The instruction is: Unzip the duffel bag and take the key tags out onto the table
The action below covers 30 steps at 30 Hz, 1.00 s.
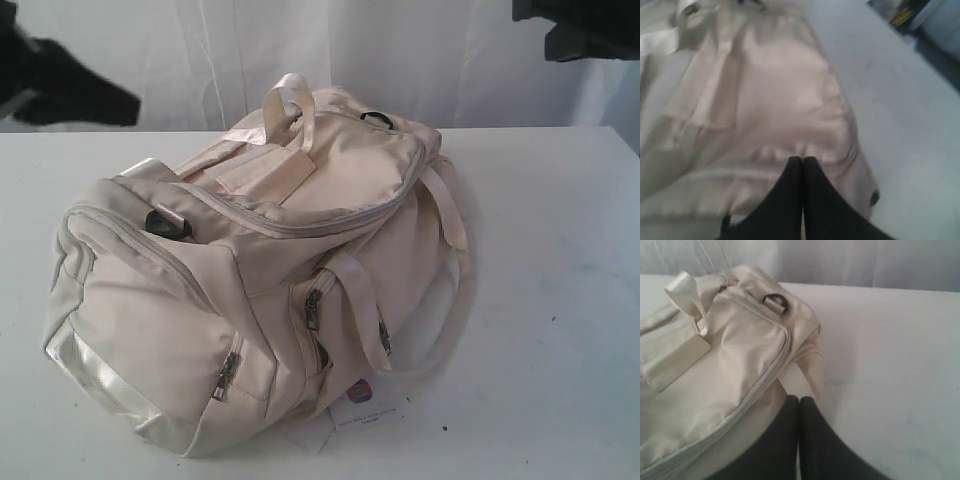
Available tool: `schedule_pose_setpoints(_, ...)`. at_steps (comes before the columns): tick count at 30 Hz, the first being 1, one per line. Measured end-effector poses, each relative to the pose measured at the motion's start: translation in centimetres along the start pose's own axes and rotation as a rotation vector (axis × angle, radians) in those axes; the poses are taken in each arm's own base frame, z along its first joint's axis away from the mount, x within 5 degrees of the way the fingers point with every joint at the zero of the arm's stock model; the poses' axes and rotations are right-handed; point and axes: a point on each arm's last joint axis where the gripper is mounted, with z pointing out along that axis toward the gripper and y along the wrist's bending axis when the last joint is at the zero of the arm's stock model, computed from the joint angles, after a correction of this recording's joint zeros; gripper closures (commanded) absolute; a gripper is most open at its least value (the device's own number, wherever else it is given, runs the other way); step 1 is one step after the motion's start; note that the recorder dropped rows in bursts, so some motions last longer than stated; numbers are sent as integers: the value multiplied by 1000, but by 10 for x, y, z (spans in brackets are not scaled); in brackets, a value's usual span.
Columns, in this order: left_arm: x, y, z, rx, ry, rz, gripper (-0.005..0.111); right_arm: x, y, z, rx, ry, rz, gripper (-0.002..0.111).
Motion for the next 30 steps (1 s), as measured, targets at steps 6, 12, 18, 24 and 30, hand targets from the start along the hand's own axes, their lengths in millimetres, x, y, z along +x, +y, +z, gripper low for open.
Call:
schedule_pose_setpoints(6, -35, 33, 71, 142, -52, -120, 107, -17, -2, 48, -10, 160, -100, 108)
schedule_pose_setpoints(12, -50, 62, 148, 187, -9, -200, 107, -23, -10, 83, 17, 280, -172, 108)
schedule_pose_setpoints(18, -64, 89, 195, 167, -40, -262, 106, -23, -41, 97, 61, 314, -105, 108)
schedule_pose_setpoints(24, -68, 108, 224, 171, -60, -336, 70, -22, -58, 96, 74, 317, -50, 108)
schedule_pose_setpoints(30, -57, 115, 241, 192, -15, -380, 31, -22, -56, 96, 43, 312, -47, 108)
